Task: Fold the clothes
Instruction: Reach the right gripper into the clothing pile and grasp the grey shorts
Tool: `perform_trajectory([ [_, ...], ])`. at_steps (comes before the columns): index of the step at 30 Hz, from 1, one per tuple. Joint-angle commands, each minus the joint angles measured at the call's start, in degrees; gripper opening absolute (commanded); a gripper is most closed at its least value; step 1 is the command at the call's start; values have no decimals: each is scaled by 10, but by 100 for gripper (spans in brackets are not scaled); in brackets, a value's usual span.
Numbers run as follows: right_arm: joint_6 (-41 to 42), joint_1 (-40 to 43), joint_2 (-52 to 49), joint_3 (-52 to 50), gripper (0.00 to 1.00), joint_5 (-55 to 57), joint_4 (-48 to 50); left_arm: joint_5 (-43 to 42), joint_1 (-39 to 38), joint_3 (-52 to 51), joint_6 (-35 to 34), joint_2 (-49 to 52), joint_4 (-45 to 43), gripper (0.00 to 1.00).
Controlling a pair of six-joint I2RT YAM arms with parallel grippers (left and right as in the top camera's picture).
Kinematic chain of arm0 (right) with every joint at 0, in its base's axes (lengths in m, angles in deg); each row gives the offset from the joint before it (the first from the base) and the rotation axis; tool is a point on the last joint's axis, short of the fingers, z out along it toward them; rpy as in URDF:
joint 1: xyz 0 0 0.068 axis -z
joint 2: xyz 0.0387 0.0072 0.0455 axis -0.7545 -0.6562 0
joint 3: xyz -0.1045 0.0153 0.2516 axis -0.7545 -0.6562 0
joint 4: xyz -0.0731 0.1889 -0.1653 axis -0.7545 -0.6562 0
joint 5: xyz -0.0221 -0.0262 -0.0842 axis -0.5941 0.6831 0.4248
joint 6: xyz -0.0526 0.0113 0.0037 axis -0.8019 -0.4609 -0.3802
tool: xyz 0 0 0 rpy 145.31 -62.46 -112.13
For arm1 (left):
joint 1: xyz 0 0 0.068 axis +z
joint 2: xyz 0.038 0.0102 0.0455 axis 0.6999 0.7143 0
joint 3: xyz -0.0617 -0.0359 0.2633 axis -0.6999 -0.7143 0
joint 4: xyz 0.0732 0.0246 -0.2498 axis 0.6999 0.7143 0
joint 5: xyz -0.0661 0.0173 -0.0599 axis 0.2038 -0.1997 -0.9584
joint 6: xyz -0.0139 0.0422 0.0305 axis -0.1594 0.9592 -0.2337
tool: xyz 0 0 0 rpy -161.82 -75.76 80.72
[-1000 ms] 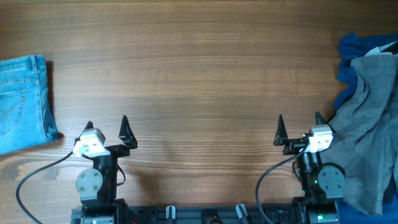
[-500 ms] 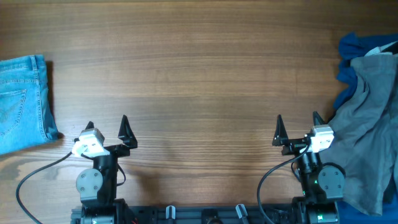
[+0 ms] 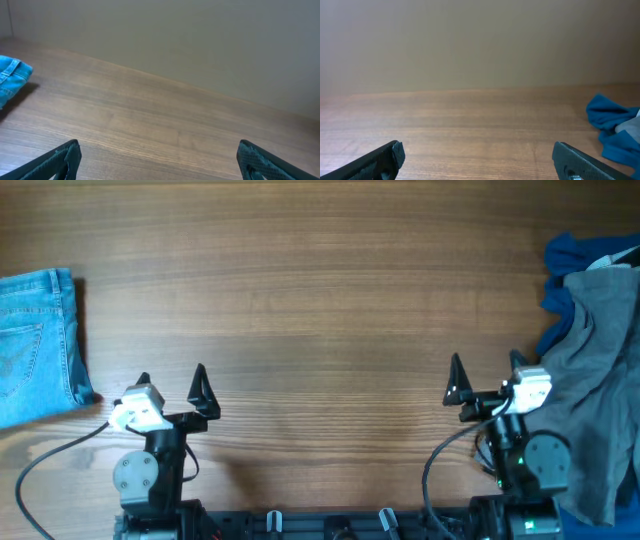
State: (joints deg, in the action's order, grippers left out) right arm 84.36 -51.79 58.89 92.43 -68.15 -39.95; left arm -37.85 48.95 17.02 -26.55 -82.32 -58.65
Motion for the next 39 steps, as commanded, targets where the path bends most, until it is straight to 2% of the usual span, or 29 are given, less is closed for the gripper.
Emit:
perform_trajectory([
  [1, 10, 3, -88, 75, 100, -13, -18, -6, -3, 61, -5, 49, 32, 100],
  [6, 8, 3, -209, 168, 100, -18, -85, -6, -3, 134, -2, 129, 82, 100],
  [13, -12, 3, -391, 330, 100, -28, -252, -8, -3, 242, -1, 269, 155, 100],
  [17, -18, 3, -470, 405, 100, -36, -308, -8, -3, 298, -1, 333, 204, 100],
  [21, -7, 3, -501, 429, 100, -69, -294, -8, -3, 329, -1, 375, 224, 100],
  [23, -9, 5, -509, 429, 100, -32, -273, -8, -3, 333, -1, 385, 223, 100],
  [26, 35, 25, -529, 429, 99, 90, -247, -8, -3, 333, -1, 391, 221, 100],
  [29, 73, 68, -566, 429, 96, 169, -231, -8, -3, 333, -1, 392, 221, 100],
  [34, 85, 156, -641, 429, 92, 174, -195, -8, -3, 333, -1, 392, 222, 100],
  [39, 83, 233, -726, 429, 89, 180, -118, -8, -3, 333, -1, 392, 222, 100],
])
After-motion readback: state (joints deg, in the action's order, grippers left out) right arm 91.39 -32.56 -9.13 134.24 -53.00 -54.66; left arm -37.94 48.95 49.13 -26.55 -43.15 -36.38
